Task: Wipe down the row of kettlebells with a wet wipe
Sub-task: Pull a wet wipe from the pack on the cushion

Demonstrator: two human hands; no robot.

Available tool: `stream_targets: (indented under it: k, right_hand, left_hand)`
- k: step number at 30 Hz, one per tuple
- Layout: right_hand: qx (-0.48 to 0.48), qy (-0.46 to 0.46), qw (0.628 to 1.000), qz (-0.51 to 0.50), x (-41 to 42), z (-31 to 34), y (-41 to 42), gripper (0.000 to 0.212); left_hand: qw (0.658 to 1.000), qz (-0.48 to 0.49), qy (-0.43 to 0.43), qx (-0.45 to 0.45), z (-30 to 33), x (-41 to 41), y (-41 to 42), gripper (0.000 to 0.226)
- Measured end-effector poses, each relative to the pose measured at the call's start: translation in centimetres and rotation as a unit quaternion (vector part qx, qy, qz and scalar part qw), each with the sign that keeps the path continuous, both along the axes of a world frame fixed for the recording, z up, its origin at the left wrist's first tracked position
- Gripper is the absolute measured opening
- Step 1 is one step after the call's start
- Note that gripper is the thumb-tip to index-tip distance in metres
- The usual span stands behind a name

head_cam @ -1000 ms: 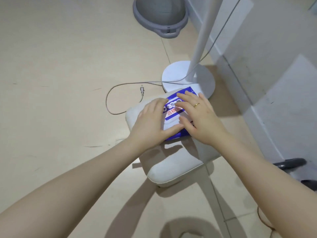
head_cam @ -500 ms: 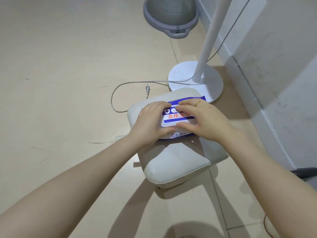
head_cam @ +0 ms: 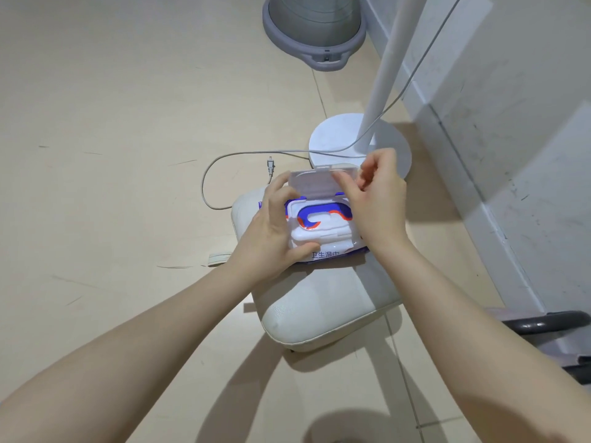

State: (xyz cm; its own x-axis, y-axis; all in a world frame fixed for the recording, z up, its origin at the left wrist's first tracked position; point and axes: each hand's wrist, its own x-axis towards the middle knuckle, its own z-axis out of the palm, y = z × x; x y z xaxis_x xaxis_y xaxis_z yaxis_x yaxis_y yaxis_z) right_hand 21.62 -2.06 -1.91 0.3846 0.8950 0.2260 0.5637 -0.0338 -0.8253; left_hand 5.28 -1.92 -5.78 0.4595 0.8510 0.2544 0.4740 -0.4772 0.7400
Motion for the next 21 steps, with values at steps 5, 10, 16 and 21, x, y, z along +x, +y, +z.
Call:
stream_targets:
  k: [5,10,16,21]
  right_hand:
    - [-0.033,-0.063,0.988,0.137,0.5,-0.2,-0.8,0.022]
    - [-0.066,-0.299,0.911,0.275,1.1,-0.2,-1.0,0.011]
    - [-0.128,-0.457,0.834,0.281,-0.1,1.4,-0.3,0.022]
    - [-0.146,-0.467,0.838,0.242,-0.9,1.0,-0.3,0.021]
  left_hand:
    - [0.995,0.013,0.064,-0.069,0.4,0.1,0.3,0.075]
    - [0.995,0.011,0.057,-0.083,0.6,0.3,0.2,0.073]
    - [0.992,0.047,0.018,-0.112,0.7,0.9,0.0,0.061]
    - [0.990,0.045,0.013,-0.135,0.8,1.1,0.3,0.050]
